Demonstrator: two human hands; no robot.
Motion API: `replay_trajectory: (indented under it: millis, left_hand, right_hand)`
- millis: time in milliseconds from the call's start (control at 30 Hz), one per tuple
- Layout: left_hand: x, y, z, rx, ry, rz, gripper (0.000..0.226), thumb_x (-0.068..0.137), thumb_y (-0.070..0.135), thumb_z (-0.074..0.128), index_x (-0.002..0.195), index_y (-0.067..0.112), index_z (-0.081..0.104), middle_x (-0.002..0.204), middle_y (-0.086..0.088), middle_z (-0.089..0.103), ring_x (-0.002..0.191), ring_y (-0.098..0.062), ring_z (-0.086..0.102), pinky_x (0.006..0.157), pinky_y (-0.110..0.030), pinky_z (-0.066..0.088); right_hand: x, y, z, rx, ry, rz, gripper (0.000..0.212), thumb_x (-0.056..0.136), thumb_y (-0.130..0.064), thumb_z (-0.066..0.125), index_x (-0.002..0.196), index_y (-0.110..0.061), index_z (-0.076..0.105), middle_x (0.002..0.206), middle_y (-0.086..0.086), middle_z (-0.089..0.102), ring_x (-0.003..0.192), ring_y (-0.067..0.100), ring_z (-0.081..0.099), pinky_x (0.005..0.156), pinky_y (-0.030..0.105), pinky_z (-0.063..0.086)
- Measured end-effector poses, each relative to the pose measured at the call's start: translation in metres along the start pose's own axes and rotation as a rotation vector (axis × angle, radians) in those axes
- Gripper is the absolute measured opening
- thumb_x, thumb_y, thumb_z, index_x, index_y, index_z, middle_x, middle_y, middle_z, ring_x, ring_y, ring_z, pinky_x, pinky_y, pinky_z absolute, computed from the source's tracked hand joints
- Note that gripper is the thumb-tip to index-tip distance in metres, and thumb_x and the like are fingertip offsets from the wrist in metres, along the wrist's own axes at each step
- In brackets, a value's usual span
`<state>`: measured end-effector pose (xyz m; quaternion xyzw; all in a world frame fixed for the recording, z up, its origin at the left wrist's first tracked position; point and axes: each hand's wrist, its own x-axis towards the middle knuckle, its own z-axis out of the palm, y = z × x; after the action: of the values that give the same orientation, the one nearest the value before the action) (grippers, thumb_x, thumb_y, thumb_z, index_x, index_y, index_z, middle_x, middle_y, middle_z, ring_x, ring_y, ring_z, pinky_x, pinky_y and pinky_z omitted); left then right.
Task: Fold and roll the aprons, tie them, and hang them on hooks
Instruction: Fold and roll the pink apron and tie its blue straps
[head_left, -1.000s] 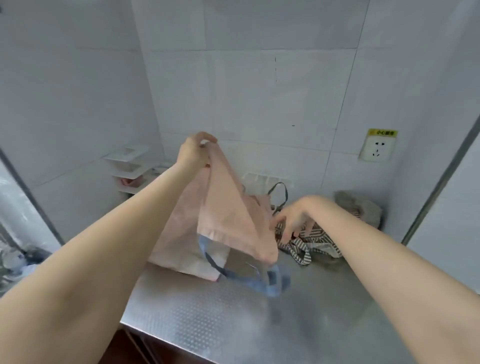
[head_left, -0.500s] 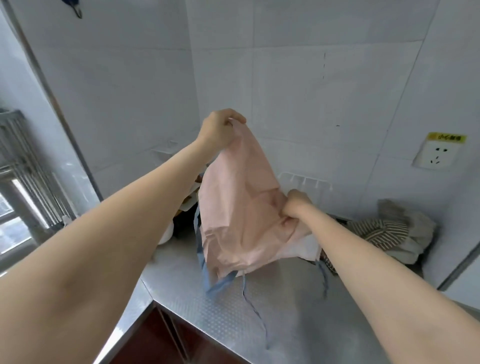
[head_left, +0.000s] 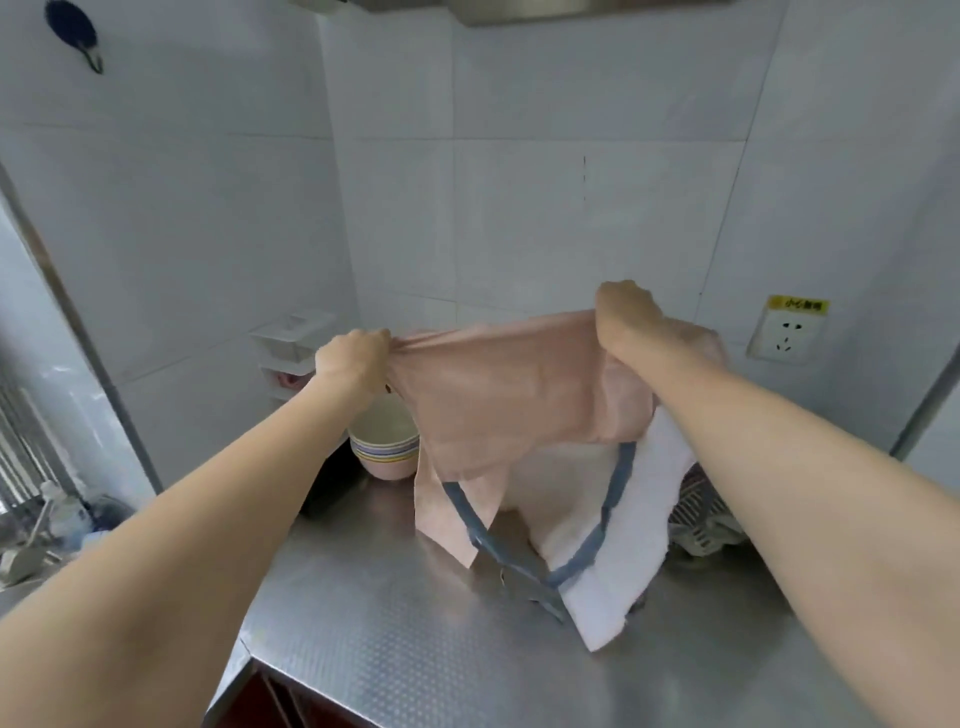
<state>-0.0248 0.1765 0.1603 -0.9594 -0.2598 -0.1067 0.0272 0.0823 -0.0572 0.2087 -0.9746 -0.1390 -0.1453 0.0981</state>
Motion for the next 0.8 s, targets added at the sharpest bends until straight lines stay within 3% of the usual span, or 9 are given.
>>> replay_trajectory:
  millis: [100,167,233,300,367,467,567,700,800]
  left_hand:
    - [0.001,0.009,0.001,-0.684,-0.151,-0.217,0.006,0.086,0.007,0.058,0.085,0.007,0.052,0.106,-0.013,0.065,0.08,-0.023,0.066,0.068,-0.029,0.057]
    - [0.001,0.014,0.0,-1.213,-0.179,-0.317,0.022,0.089,0.001,0.055,0.072,0.011,0.045,0.101,-0.014,0.058,0.065,-0.017,0.059,0.048,-0.019,0.053]
    - [0.002,0.017,-0.003,-1.311,-0.162,-0.291,0.024,0.087,0.0,0.058,0.07,0.01,0.045,0.091,-0.013,0.054,0.058,-0.015,0.055,0.041,-0.015,0.05]
    - [0.002,0.021,-0.006,-1.244,-0.168,-0.24,0.021,0.084,0.0,0.061,0.071,0.008,0.047,0.083,-0.011,0.056,0.057,-0.019,0.062,0.059,-0.024,0.058]
    - [0.002,0.023,-0.01,-0.863,-0.143,-0.096,0.009,0.08,-0.002,0.063,0.083,0.004,0.057,0.085,-0.014,0.063,0.077,-0.024,0.066,0.08,-0.036,0.056]
    - [-0.006,0.032,-0.017,-0.089,0.038,0.179,0.028,0.083,-0.006,0.049,0.108,0.004,0.054,0.103,-0.014,0.064,0.098,-0.031,0.062,0.069,-0.032,0.045]
    - [-0.008,0.04,-0.026,0.305,0.109,0.243,0.034,0.089,-0.003,0.045,0.121,0.008,0.049,0.116,-0.007,0.061,0.108,-0.028,0.059,0.063,-0.027,0.035]
    - [-0.012,0.03,-0.039,0.338,-0.191,0.143,0.043,0.094,0.011,0.045,0.137,0.012,0.036,0.128,-0.009,0.053,0.115,-0.025,0.056,0.087,-0.029,0.046]
    - [-0.016,0.045,-0.044,-0.142,-0.543,0.164,0.079,0.086,0.012,0.065,0.148,0.016,0.015,0.143,-0.013,0.039,0.074,-0.019,0.07,0.086,-0.033,0.054]
  right_hand:
    - [0.006,-0.001,-0.011,-0.014,-0.016,-0.067,0.019,0.086,0.011,0.042,0.097,0.008,0.058,0.115,0.025,0.057,0.11,0.038,0.057,0.087,0.037,0.047]
    - [0.009,0.004,-0.016,-0.01,-0.008,-0.065,0.013,0.086,0.01,0.043,0.084,0.004,0.054,0.103,0.022,0.058,0.108,0.038,0.057,0.086,0.036,0.046]
    - [0.009,0.013,-0.023,-0.033,0.014,-0.041,0.017,0.087,0.011,0.044,0.096,0.007,0.057,0.104,0.022,0.058,0.11,0.039,0.056,0.087,0.037,0.045]
    - [0.007,0.024,-0.027,-0.082,0.009,-0.004,0.026,0.086,0.013,0.044,0.109,0.01,0.057,0.115,0.025,0.057,0.11,0.04,0.056,0.085,0.037,0.046]
    - [0.004,0.034,-0.029,-0.141,0.027,0.024,0.027,0.084,0.015,0.043,0.107,0.01,0.057,0.115,0.024,0.056,0.108,0.04,0.056,0.076,0.035,0.044]
    - [0.0,0.039,-0.031,-0.214,0.092,-0.004,0.028,0.081,0.017,0.044,0.104,0.007,0.058,0.11,0.023,0.058,0.105,0.039,0.058,0.073,0.035,0.044]
    - [-0.002,0.032,-0.032,-0.265,0.097,-0.051,0.029,0.077,0.019,0.047,0.099,0.006,0.06,0.107,0.022,0.061,0.101,0.038,0.06,0.071,0.034,0.045]
    - [-0.007,0.029,-0.033,-0.299,0.078,-0.125,0.031,0.08,0.017,0.046,0.105,0.005,0.058,0.112,0.021,0.058,0.104,0.037,0.058,0.073,0.034,0.044]
    - [-0.015,0.017,-0.027,-0.262,0.018,-0.193,0.031,0.084,0.013,0.042,0.111,0.005,0.055,0.115,0.021,0.055,0.11,0.037,0.056,0.082,0.036,0.046]
